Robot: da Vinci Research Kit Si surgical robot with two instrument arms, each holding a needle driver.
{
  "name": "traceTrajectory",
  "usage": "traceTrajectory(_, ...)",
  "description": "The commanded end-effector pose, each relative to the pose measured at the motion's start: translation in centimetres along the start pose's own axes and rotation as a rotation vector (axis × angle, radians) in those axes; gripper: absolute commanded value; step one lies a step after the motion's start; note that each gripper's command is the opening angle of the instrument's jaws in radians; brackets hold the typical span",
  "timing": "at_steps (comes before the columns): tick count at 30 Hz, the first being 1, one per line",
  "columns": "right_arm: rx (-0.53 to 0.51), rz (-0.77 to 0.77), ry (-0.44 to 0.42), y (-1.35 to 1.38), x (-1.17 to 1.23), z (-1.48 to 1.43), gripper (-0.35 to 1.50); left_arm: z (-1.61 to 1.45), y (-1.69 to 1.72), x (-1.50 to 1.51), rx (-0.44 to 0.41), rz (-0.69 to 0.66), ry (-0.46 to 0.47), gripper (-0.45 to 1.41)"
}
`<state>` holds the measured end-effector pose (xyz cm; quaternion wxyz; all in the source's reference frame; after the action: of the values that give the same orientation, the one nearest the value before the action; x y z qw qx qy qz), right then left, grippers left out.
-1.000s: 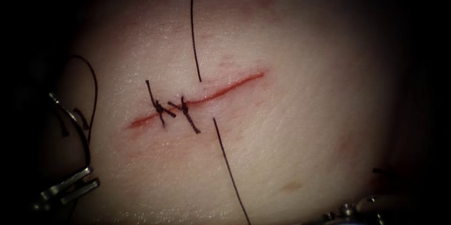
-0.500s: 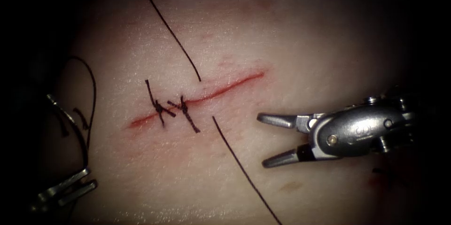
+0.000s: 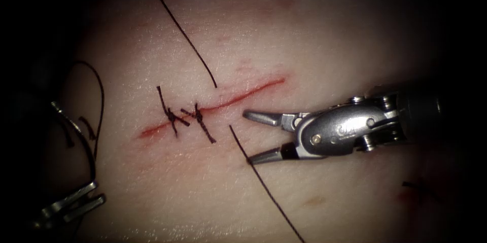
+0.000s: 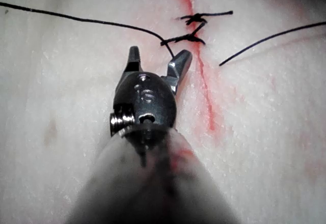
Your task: Wound Closure
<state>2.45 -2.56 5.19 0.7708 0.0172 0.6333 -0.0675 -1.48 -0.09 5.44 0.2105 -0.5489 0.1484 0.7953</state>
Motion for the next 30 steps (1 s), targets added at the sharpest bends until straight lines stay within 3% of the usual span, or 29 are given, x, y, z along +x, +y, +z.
traceTrajectory(1,0.004,-0.011,0.006,-0.05,-0.07,0.15,1.08,0.06,0.03,-0.04,-0.002,0.000,0.001,-0.45)
traceTrajectory(11,-0.001,0.004,0.011,-0.06,-0.14,0.29,0.58,0.04,0.04,-0.05,-0.002,0.001,0.001,-0.45)
traceTrajectory(13,0.003,0.009,0.015,-0.06,-0.14,0.27,0.16,0.04,0.04,-0.05,-0.002,0.001,0.001,-0.45)
traceTrajectory(14,0.009,0.007,0.023,-0.07,-0.14,0.25,-0.35,0.04,0.04,-0.05,-0.002,0.001,0.001,-0.45)
traceTrajectory(22,0.032,0.001,0.049,-0.16,-0.08,0.09,-0.35,0.04,0.04,-0.04,-0.002,0.001,0.001,-0.45)
traceTrajectory(30,0.092,-0.007,0.076,-0.47,0.21,-0.08,-0.35,0.04,0.04,-0.04,-0.002,0.001,0.001,-0.45)
